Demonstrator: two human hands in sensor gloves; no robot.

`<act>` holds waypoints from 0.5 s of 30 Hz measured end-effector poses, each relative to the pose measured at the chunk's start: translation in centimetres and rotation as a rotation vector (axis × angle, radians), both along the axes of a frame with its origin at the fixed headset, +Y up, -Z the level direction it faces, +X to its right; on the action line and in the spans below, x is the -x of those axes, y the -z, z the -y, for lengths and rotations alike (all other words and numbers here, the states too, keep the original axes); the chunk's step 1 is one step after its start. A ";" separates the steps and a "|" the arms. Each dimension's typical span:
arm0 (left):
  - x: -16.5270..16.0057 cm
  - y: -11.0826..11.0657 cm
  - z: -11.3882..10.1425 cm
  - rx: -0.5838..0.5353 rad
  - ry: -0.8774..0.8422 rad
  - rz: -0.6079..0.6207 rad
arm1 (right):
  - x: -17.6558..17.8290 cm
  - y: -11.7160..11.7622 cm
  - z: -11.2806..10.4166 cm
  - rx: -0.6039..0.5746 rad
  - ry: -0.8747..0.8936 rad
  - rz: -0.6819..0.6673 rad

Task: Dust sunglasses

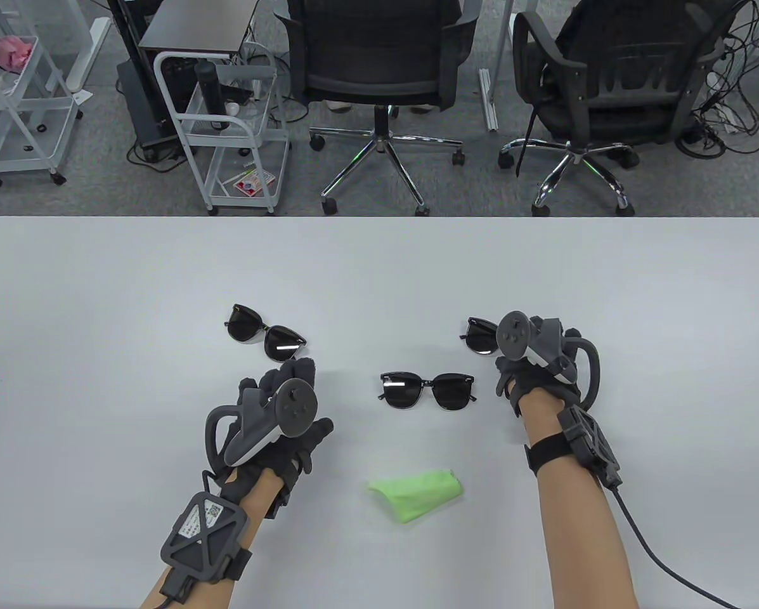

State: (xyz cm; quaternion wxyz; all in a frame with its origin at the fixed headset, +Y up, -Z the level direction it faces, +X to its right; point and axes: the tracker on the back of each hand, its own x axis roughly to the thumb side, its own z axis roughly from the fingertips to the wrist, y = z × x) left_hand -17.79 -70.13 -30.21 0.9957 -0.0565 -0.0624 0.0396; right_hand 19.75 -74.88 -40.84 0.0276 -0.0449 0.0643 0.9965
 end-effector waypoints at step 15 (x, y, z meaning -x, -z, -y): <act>-0.2 -0.1 0.0 0.006 0.020 0.000 | -0.3 -2.0 -3.2 -0.155 -0.070 -0.030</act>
